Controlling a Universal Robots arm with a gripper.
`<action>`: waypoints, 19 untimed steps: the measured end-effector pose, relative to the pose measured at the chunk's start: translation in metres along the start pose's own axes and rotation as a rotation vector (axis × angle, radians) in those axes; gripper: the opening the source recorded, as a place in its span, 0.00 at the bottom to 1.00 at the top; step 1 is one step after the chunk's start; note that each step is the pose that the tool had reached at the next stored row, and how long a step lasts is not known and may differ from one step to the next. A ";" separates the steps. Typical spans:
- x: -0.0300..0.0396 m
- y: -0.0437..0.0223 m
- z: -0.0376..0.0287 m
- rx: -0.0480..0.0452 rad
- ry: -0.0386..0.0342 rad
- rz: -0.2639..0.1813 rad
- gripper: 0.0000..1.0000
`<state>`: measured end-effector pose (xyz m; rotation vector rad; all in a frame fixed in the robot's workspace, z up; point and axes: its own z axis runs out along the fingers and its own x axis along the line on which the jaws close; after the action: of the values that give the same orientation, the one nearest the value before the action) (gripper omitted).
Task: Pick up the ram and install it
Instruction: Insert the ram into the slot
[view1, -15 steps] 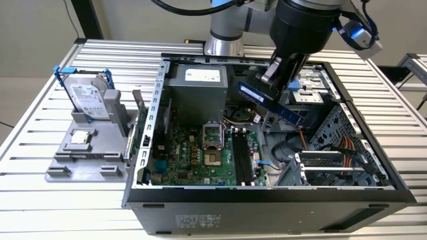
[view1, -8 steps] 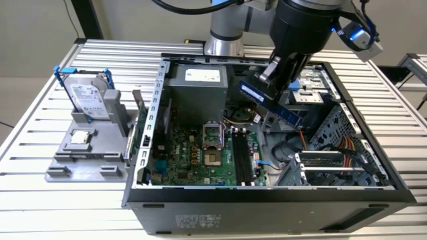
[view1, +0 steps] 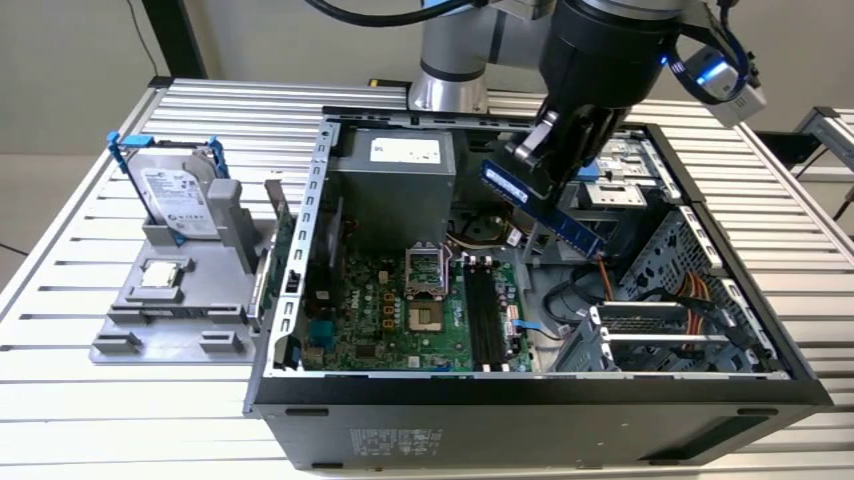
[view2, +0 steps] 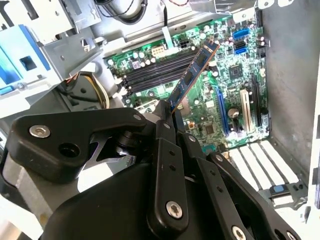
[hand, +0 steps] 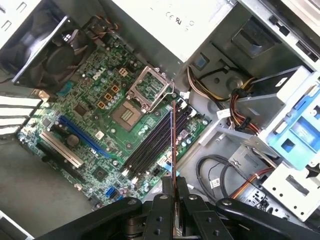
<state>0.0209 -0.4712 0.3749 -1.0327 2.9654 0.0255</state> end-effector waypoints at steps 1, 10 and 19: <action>0.0000 0.0000 0.0000 0.0000 -0.0002 0.007 0.00; 0.0000 0.0000 0.0000 0.0005 -0.0012 0.080 0.00; 0.0000 0.0000 0.0000 0.0010 -0.0024 0.160 0.00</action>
<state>0.0209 -0.4712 0.3749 -0.7922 3.0372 0.0253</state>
